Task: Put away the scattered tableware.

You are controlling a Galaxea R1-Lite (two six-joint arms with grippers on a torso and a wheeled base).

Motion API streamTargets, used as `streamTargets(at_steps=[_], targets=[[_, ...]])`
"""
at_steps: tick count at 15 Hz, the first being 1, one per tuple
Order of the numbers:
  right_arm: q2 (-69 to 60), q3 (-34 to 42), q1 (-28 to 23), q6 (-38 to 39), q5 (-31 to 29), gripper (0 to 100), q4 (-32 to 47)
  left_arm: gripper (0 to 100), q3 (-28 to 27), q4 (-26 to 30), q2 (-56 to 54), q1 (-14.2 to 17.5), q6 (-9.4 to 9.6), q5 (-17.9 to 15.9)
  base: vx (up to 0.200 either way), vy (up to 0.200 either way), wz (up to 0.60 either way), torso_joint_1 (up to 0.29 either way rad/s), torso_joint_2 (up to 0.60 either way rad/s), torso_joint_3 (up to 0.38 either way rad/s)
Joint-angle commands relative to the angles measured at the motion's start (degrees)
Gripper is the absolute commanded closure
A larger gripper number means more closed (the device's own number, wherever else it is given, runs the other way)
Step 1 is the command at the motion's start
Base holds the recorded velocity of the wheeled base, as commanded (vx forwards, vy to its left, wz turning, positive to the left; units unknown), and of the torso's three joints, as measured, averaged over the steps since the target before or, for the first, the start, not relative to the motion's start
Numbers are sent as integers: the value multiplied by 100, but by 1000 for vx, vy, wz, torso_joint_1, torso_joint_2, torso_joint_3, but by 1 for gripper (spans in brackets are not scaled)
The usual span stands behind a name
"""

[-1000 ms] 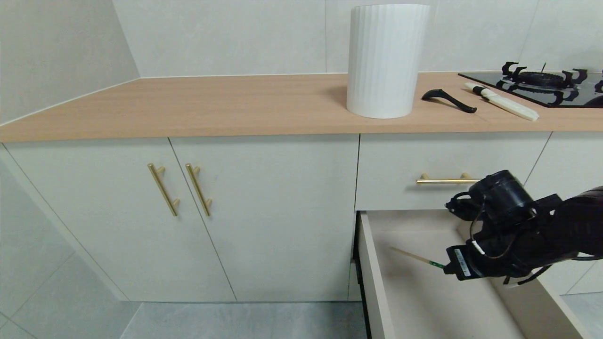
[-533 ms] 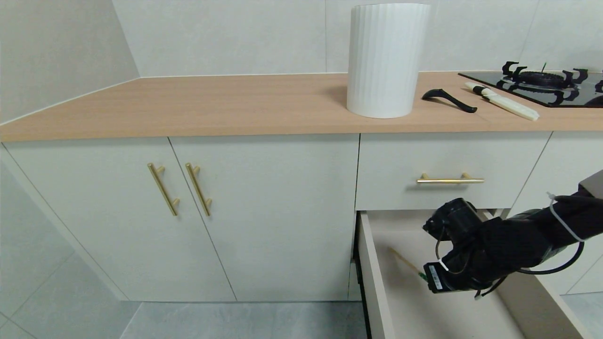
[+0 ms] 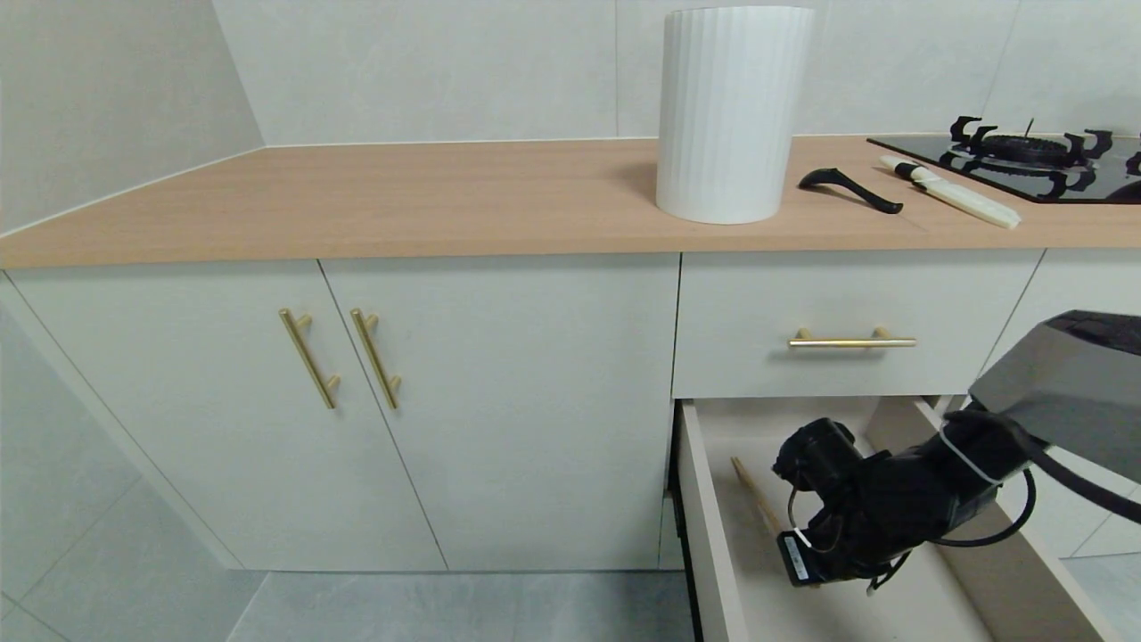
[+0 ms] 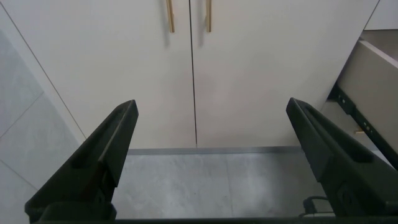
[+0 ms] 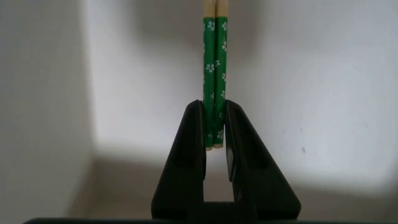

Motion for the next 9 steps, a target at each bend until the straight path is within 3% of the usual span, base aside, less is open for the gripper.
streamTargets(at_steps=[1,9], targets=[[421,13,5,6,-72,100,-80,0,0,-1,9,2,0,-1,0,0,0,0,0,0],[421,-31,-4,138,-107,100,-133,0,0,-1,9,2,9,-1,0,0,0,0,0,0]])
